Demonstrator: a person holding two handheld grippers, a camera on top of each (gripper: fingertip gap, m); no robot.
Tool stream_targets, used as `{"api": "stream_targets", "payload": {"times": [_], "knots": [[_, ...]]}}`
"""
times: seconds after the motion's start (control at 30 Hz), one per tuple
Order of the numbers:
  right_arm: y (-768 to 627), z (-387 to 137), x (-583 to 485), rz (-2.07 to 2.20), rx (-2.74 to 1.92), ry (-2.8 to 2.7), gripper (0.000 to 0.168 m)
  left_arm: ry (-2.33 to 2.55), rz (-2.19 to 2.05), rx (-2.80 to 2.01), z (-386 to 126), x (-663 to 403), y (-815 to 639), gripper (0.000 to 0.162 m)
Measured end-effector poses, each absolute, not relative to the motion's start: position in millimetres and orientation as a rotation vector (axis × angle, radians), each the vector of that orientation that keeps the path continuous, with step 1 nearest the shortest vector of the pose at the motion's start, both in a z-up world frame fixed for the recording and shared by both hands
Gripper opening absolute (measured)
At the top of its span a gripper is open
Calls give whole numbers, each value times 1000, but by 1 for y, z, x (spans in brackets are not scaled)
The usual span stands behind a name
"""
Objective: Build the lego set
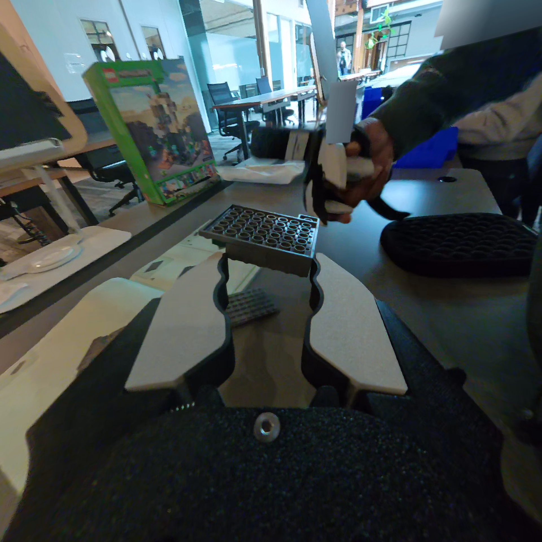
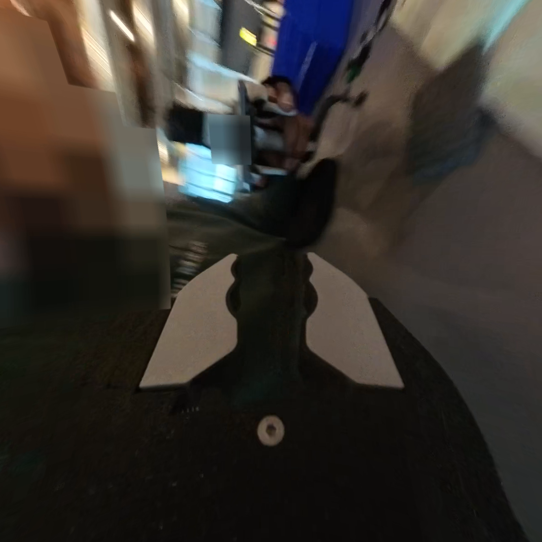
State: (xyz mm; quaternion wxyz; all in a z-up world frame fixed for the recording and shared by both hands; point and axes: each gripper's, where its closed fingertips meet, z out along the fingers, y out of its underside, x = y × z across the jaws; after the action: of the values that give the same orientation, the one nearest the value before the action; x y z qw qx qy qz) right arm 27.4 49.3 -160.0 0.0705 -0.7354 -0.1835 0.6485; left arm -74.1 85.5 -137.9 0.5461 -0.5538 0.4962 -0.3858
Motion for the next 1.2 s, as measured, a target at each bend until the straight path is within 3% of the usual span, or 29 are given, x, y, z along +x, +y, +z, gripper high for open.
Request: {"api": "stream_targets", "payload": {"times": [0.03, 0.17, 0.27, 0.43, 0.7, 1.0, 1.07, 1.2], "knots": [[55, -167, 29, 1767, -2225, -677, 36, 1170, -900, -1312, -137, -76, 88, 53], [85, -197, 31, 1049, -2201, -1036, 32, 1127, -865, -1315, -130, -88, 96, 53], [100, -217, 16, 692, -2195, -1130, 45, 1106, -836, -1320, -127, -96, 100, 53], [111, -243, -17, 360, -2202, -1125, 62, 1090, -808, -1332, -127, -107, 102, 53], [130, -253, -27, 128, -2229, -1038, 63, 1066, -807, -1323, -125, -119, 101, 53], [140, -251, -26, -55, -2145, -1088, 29, 1070, -821, -1295, -121, -122, 95, 53], [140, -245, -26, -72, -2103, -1105, 13, 1075, -824, -1293, -121, -122, 94, 53], [143, -234, -21, -18, -2088, -1099, 7, 1077, -829, -1291, -121, -122, 93, 54]]}}
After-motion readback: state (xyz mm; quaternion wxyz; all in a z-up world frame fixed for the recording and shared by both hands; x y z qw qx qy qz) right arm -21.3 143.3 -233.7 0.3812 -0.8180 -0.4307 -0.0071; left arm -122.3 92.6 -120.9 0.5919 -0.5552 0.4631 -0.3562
